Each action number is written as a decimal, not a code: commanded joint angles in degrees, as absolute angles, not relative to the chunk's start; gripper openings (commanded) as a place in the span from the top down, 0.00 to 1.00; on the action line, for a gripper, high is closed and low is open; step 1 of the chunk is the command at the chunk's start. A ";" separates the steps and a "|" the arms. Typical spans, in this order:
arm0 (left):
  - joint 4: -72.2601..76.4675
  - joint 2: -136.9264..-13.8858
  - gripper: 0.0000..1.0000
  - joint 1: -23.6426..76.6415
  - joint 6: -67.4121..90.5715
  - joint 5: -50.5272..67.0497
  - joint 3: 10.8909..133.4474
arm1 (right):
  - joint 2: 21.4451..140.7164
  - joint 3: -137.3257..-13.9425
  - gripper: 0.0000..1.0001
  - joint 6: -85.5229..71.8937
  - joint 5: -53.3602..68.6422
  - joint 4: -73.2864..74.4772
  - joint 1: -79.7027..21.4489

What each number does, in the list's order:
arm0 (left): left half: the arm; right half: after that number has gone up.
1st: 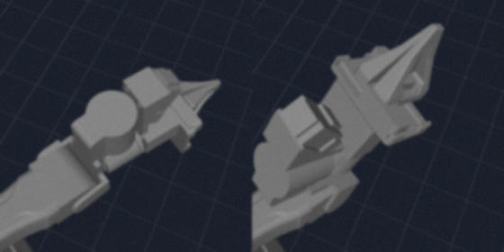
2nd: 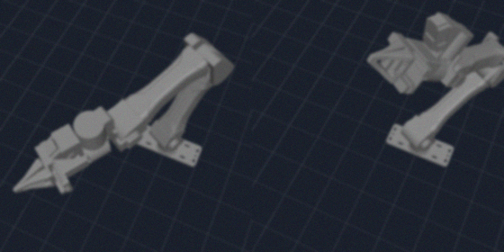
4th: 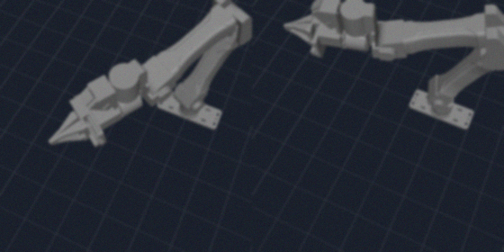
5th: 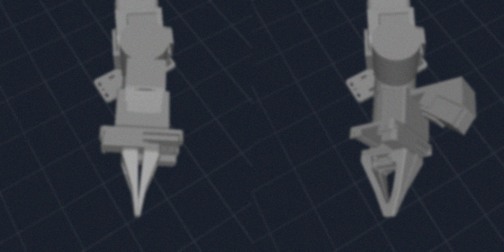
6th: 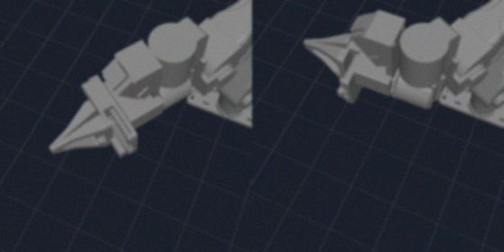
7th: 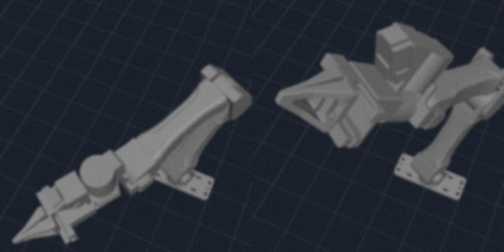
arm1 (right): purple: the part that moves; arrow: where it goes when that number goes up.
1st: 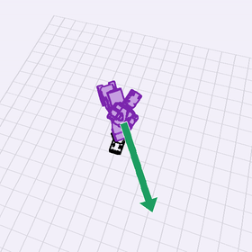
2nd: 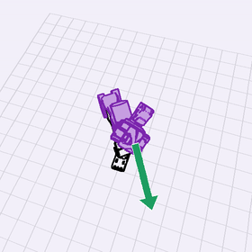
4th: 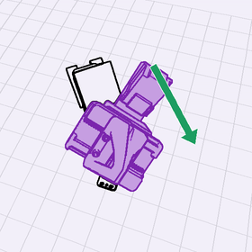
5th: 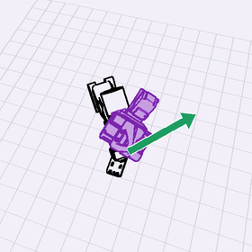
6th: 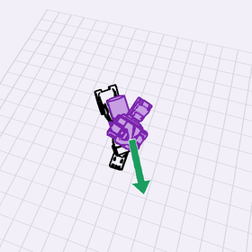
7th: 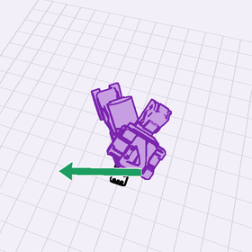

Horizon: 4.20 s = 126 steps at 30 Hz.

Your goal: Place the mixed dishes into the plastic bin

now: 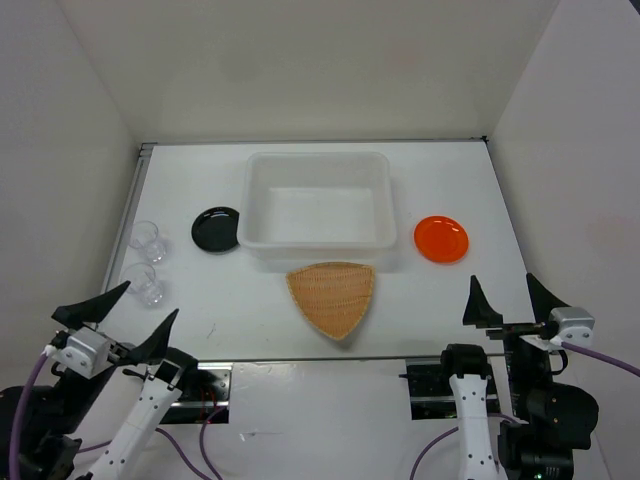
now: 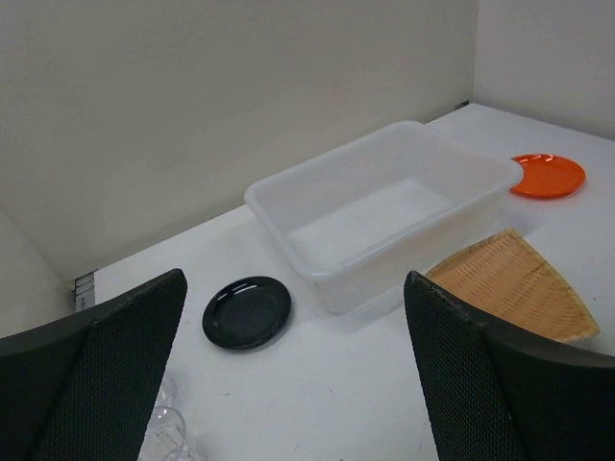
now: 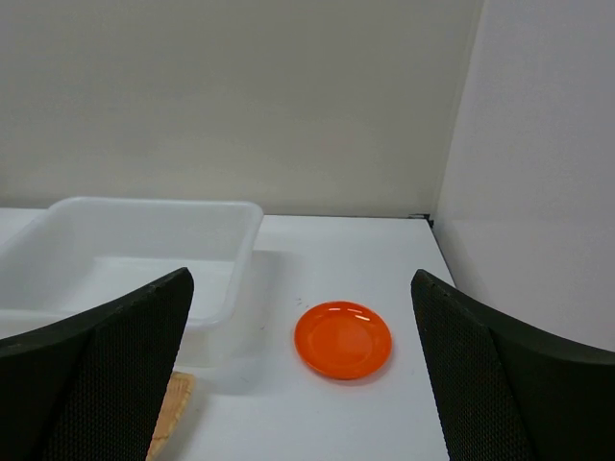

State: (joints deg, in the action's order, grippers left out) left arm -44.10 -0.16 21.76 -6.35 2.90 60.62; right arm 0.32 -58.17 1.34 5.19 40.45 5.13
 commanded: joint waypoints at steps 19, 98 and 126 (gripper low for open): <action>-33.10 -32.12 0.00 23.91 18.36 -22.61 68.16 | 9.55 -58.27 0.02 16.67 10.81 37.89 6.86; -20.47 -70.77 0.00 44.82 64.94 7.30 48.69 | 23.47 -57.13 0.02 7.91 10.90 38.67 2.55; -6.34 -90.08 0.00 47.11 67.41 16.60 40.96 | 21.36 -57.13 0.02 7.91 10.90 38.67 2.55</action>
State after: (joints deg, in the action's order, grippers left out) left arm -10.61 -87.83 46.81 66.74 14.96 42.48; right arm 22.13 -57.17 8.16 11.33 40.32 2.50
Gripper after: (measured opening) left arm 1.000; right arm 0.983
